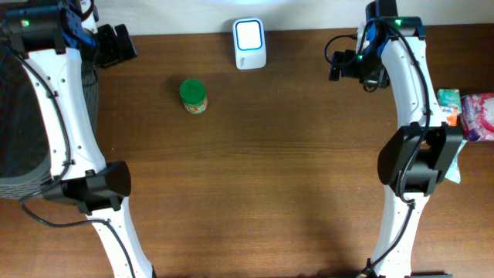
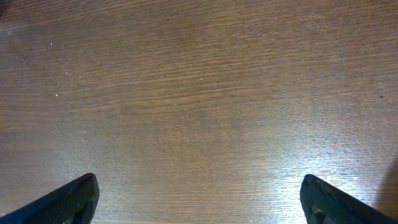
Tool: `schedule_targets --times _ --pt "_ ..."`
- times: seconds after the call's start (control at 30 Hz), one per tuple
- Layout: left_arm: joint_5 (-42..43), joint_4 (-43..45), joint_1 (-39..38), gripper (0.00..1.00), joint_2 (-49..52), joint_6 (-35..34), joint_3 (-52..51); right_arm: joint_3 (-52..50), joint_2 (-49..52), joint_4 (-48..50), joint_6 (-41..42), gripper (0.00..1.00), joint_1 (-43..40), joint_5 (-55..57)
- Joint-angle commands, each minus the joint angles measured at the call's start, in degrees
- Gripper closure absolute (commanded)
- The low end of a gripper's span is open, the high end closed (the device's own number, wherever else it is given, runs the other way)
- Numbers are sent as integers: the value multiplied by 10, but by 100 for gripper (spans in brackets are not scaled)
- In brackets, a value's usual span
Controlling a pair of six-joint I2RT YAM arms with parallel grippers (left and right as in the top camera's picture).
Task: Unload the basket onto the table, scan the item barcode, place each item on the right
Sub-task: 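Carry the wipes pack right and drop it beside the tissue packs, then grasp the green-lidded jar with the left gripper and slide it right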
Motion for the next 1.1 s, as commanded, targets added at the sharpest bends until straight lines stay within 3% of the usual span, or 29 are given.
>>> schedule_targets --times 0.0,0.1,0.17,0.27,0.33,0.5,0.6,0.93,1.07 --pt "-5 15 4 1 -19 -2 7 -3 -9 -2 4 1 3 11" --pt "44 4 4 1 -19 -19 7 -3 -9 -2 4 1 3 11" --pt "188 -3 3 1 -19 -17 7 -3 -9 -2 4 1 3 11" --pt "249 -3 -34 1 -17 65 -13 -3 -9 -2 4 1 3 11" --pt "222 -3 -85 1 -17 104 -54 -3 -9 -2 4 1 3 11" --pt "98 33 -171 1 -16 104 -118 -3 -9 -2 4 1 3 11" --pt "-51 65 -191 1 -12 52 -150 -3 -9 -2 4 1 3 11" --pt "-53 316 -170 1 -5 50 -376 -3 -9 -2 4 1 3 11" --pt "-85 358 -169 1 -2 50 -412 -3 -9 -2 4 1 3 11"
